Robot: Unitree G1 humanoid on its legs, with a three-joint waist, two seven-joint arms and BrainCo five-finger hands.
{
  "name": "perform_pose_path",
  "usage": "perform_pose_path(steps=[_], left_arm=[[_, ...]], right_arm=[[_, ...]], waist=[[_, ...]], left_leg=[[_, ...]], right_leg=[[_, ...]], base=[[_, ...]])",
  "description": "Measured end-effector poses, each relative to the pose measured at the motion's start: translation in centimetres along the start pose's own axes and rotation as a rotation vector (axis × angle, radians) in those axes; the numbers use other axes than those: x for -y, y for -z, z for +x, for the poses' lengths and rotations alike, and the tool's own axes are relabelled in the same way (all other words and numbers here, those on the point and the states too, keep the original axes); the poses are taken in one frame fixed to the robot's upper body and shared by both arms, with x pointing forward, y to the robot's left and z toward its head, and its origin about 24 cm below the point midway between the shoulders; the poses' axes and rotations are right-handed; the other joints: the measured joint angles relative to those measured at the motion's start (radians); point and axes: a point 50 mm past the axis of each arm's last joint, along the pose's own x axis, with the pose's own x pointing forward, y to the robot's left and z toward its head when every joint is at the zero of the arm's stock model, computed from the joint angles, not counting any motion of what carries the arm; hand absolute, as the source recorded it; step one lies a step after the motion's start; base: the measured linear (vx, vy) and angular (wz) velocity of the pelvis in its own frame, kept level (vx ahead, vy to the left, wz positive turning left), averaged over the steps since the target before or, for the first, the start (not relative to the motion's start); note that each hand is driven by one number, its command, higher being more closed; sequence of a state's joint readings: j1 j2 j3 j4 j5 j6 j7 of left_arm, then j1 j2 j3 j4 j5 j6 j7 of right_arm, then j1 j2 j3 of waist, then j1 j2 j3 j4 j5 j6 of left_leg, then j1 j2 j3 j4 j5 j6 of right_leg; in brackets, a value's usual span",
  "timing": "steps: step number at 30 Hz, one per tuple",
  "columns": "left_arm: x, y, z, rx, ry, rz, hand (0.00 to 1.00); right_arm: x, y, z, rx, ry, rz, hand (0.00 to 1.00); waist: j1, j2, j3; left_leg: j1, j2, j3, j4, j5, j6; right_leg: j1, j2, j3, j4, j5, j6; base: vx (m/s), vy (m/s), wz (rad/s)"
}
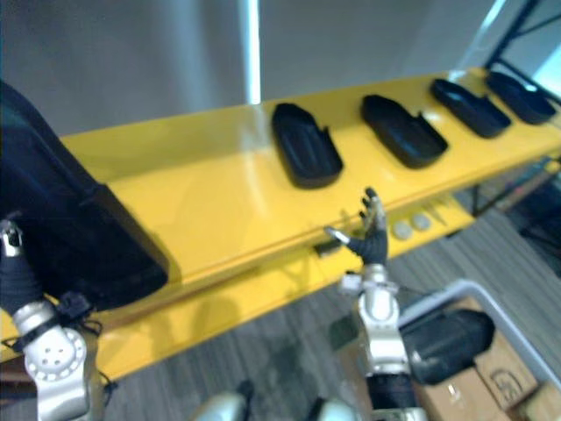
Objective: Walk over and take plastic housings, then place them on the shelf
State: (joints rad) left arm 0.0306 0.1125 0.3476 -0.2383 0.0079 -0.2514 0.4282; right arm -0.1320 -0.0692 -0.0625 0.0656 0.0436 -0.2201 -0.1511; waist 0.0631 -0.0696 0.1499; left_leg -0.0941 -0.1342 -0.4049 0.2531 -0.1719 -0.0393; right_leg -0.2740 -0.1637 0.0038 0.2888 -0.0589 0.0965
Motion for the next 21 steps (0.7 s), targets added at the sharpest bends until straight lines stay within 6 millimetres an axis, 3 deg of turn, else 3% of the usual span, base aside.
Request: perform_pose_path(steps=[1,2,5,7,8,9,10,11,16,18,21], left_arm=[[0.1,0.2,-0.4,-0.015,0.001,0.001,1.0],[0.0,0.6,-1.2,-0.046,-0.003,0.002,1.0],[-0.1,0.3,-1.4,-0.038,-0.005,-0.002,1.0],[0.4,0.2,-1.2,-0.03,0.011,-0.02,1.0],[1.0,0.0,-1.2,-0.026,0.028,-0.037,1.0],[1.4,-0.1,-1.1,-0.022,0.039,-0.049,1.0],[2.2,-0.4,-0.9,-0.007,0.063,-0.072,1.0],[2.6,-0.7,-0.7,0.006,0.076,-0.082,1.0],[2.7,-0.7,-0.7,0.006,0.077,-0.081,1.0],[2.6,-0.7,-0.7,0.007,0.078,-0.08,1.0],[2.9,-1.0,-0.6,0.023,0.105,-0.074,1.0]], right_arm=[[0.2,-0.4,0.1,0.016,-0.008,-0.013,0.0],[0.4,-0.7,0.3,0.034,-0.025,-0.039,0.0],[0.5,-2.1,0.6,0.093,-0.042,-0.058,0.0],[0.8,-3.4,0.8,0.15,-0.025,-0.054,0.0],[1.4,-4.5,0.8,0.198,-0.002,-0.055,0.0],[1.8,-5.2,0.8,0.232,0.017,-0.059,0.0],[2.6,-6.5,0.6,0.294,0.064,-0.064,0.0],[3.1,-7.6,0.3,0.347,0.095,-0.074,0.0],[5.2,-12.1,-3.0,0.575,0.241,-0.147,0.0],[5.6,-12.7,-3.8,0.605,0.264,-0.159,0.0],[6.6,-12.0,-4.8,0.567,0.308,-0.189,0.0]], waist=[[-0.003,0.008,-0.006],[0.009,0.058,-0.024],[0.023,0.103,-0.047],[0.005,0.097,-0.044],[-0.014,0.091,-0.041],[-0.027,0.091,-0.042],[-0.038,0.092,-0.04],[-0.041,0.081,-0.036],[-0.077,0.063,-0.044],[-0.081,0.066,-0.05],[-0.109,0.072,-0.056]], left_leg=[[0.005,-0.003,-0.008,0.011,-0.025,-0.007],[-0.009,0.04,-0.022,0.026,-0.038,-0.025],[-0.01,0.127,-0.026,-0.018,-0.039,-0.042],[-0.016,0.15,-0.007,-0.03,-0.024,-0.067],[-0.023,0.166,0.082,-0.048,-0.012,-0.081],[-0.032,0.184,0.17,-0.058,-0.006,-0.063],[-0.032,0.228,0.336,-0.089,0.012,-0.032],[-0.022,0.242,0.411,-0.112,0.04,-0.05],[-0.008,0.207,0.441,-0.155,0.053,-0.04],[0.016,0.206,0.478,-0.173,0.053,-0.04],[0.065,0.208,0.536,-0.21,0.053,-0.041]], right_leg=[[0.0,-0.013,-0.016,0.011,0.02,0.019],[0.033,0.019,-0.059,-0.024,0.023,0.008],[0.09,0.087,-0.137,-0.122,0.043,-0.024],[0.109,0.094,-0.181,-0.132,0.038,-0.037],[0.122,0.083,-0.21,-0.136,0.031,-0.048],[0.127,0.078,-0.231,-0.139,0.03,-0.05],[0.13,0.075,-0.247,-0.141,0.029,-0.051],[0.13,0.068,-0.245,-0.144,0.029,-0.05],[0.135,0.045,-0.224,-0.205,0.051,-0.021],[0.14,0.049,-0.19,-0.229,0.067,-0.019],[0.16,0.06,-0.14,-0.269,0.09,-0.016]], base=[[0.34,-0.375,1.18],[0.28,-0.299,0.66],[0.24,-0.257,0.44],[0.13,-0.114,0.64],[0.08,-0.057,0.76],[0.07,-0.026,0.72],[0.02,0.012,0.4],[0.0,0.034,0.12],[0.02,0.082,-0.11],[0.07,0.041,-0.53],[0.07,0.021,-0.54]])
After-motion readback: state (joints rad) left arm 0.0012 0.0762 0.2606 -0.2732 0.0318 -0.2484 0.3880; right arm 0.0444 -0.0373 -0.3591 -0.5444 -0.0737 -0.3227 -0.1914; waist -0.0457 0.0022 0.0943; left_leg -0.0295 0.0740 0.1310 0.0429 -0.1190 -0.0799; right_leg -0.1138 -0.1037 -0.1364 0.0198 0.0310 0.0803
